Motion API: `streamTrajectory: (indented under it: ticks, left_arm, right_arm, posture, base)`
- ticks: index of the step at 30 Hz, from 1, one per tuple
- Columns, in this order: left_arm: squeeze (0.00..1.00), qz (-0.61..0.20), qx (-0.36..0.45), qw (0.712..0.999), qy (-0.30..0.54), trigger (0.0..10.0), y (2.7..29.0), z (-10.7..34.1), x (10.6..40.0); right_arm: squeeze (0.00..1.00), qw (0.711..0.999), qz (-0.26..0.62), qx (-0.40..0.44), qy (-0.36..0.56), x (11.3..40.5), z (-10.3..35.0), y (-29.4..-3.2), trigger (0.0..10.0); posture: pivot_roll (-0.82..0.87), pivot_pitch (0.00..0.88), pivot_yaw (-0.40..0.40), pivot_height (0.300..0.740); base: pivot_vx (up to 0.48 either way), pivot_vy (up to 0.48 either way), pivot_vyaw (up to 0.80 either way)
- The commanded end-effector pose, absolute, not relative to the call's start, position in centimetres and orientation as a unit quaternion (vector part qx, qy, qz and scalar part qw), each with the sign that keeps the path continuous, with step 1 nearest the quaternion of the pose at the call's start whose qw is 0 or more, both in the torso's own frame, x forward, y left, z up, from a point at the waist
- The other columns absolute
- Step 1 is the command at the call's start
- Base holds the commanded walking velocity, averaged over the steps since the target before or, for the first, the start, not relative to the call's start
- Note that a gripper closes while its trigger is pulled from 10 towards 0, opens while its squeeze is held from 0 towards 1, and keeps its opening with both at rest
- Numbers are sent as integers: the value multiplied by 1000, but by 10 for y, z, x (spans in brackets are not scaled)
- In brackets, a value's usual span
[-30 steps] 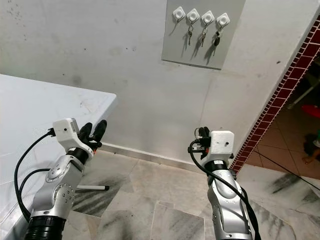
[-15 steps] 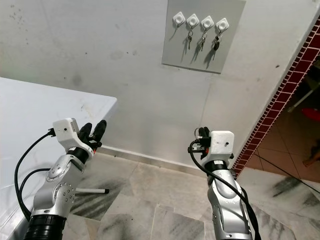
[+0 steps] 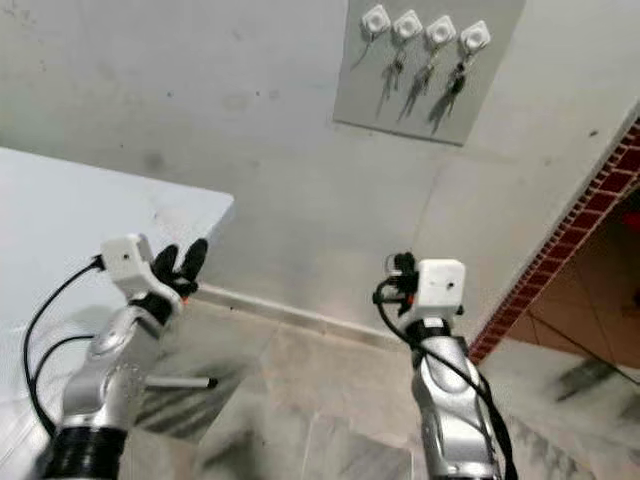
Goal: Hang keys on a hook
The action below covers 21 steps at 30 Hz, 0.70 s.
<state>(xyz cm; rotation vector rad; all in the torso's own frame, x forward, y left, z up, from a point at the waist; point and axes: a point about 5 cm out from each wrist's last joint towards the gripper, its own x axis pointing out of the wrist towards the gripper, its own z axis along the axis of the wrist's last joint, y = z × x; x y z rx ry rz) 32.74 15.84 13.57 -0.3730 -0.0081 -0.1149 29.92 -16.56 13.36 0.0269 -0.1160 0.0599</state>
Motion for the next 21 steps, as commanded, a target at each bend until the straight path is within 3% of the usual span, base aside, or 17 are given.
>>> streamTrajectory:
  ticks: [1,21]
  left_arm:
    - [0,-69,-190,979,-4,10000,151,137,329]
    - [0,-70,-190,979,-4,10000,150,136,329]
  right_arm:
    - [0,997,19,9,-69,299,139,-172,10000]
    - [0,997,23,8,-68,298,139,-172,10000]
  posture:
    - [84,0,-45,740]
    - [82,0,-49,740]
  base:
    - [341,0,0]
    - [338,0,0]
